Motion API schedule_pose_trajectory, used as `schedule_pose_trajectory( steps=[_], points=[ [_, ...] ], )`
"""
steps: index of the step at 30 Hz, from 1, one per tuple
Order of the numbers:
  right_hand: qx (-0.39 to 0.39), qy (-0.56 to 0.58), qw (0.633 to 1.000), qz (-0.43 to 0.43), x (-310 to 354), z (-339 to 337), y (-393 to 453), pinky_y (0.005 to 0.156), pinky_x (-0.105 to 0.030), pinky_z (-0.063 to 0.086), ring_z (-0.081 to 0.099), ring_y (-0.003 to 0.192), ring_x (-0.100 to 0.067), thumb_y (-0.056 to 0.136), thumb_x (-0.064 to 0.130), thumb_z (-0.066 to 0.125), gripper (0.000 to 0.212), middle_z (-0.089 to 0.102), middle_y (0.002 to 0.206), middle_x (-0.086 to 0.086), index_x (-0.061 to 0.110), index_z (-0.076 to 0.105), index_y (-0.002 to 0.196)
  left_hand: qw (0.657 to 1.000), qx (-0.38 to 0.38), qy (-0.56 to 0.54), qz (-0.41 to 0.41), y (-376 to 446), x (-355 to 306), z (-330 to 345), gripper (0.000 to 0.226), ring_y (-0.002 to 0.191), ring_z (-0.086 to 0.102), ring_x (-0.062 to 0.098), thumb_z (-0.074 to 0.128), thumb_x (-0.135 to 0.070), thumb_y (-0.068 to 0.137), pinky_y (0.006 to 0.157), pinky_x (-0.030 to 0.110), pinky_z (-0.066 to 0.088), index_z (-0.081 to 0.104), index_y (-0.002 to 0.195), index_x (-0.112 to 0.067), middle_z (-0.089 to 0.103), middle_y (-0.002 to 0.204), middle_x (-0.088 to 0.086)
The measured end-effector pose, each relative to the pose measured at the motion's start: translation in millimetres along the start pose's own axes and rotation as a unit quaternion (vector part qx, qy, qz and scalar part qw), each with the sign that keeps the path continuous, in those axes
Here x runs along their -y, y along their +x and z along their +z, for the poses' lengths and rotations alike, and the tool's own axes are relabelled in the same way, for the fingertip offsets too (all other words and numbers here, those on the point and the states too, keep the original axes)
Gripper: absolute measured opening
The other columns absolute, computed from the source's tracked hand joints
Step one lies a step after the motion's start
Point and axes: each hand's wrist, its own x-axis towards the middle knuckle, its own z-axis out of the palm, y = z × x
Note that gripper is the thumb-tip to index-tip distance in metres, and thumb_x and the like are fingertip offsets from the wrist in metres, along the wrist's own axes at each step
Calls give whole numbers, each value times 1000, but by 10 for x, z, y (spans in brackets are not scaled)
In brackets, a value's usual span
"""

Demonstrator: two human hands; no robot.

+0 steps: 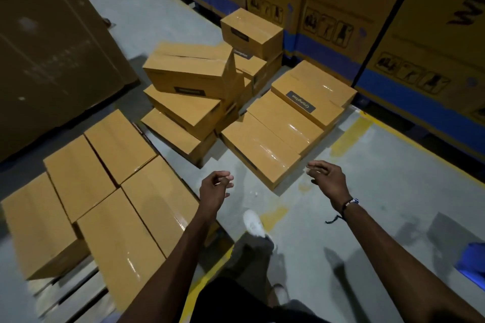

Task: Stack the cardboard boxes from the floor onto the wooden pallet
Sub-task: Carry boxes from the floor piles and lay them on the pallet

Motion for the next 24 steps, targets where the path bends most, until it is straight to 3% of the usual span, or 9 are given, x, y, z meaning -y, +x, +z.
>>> schedule_pose_trajectory(
  steps=[5, 10, 14, 20, 24],
  points=[
    [32, -52, 998, 18, 157, 179, 932, 98, -48, 58, 71, 106, -15, 90, 6, 72, 24, 76, 112, 2, 19, 78, 109, 999, -19, 16, -29, 903, 9, 302, 13, 93, 75, 14, 62, -18, 104, 74, 32, 57, 74, 106, -16, 77, 105, -1],
    [64, -136, 988, 32, 239, 313, 1899, 98, -48, 56, 70, 103, -17, 90, 5, 73, 25, 76, 108, -1, 15, 77, 112, 996, -25, 55, -62, 1857, 94, 634, 15, 91, 75, 14, 58, -17, 104, 81, 43, 62, 73, 105, -17, 76, 102, -1],
    [87, -180, 979, 41, 213, 502, 2700, 98, -42, 56, 68, 98, -15, 91, 6, 72, 24, 74, 109, -3, 13, 76, 114, 994, -11, 88, -67, 2581, 262, 900, 17, 87, 74, 9, 55, -18, 105, 79, 43, 62, 72, 108, -15, 75, 103, -1],
    [118, -232, 965, 35, -311, 811, 3919, 102, -40, 53, 64, 103, -13, 91, 6, 73, 29, 72, 120, -6, 8, 73, 120, 989, -10, 132, -72, 3546, 841, 1325, 14, 82, 73, 7, 62, -23, 104, 69, 28, 58, 70, 112, -16, 75, 102, 2],
    [163, -255, 952, 40, -911, 1025, 4711, 101, -39, 53, 61, 110, -14, 95, 8, 70, 36, 65, 134, -4, 11, 67, 130, 986, -17, 141, -83, 4171, 1469, 1662, 19, 89, 72, 15, 66, -24, 100, 79, 40, 60, 68, 119, -23, 74, 102, 2]
  ],
)
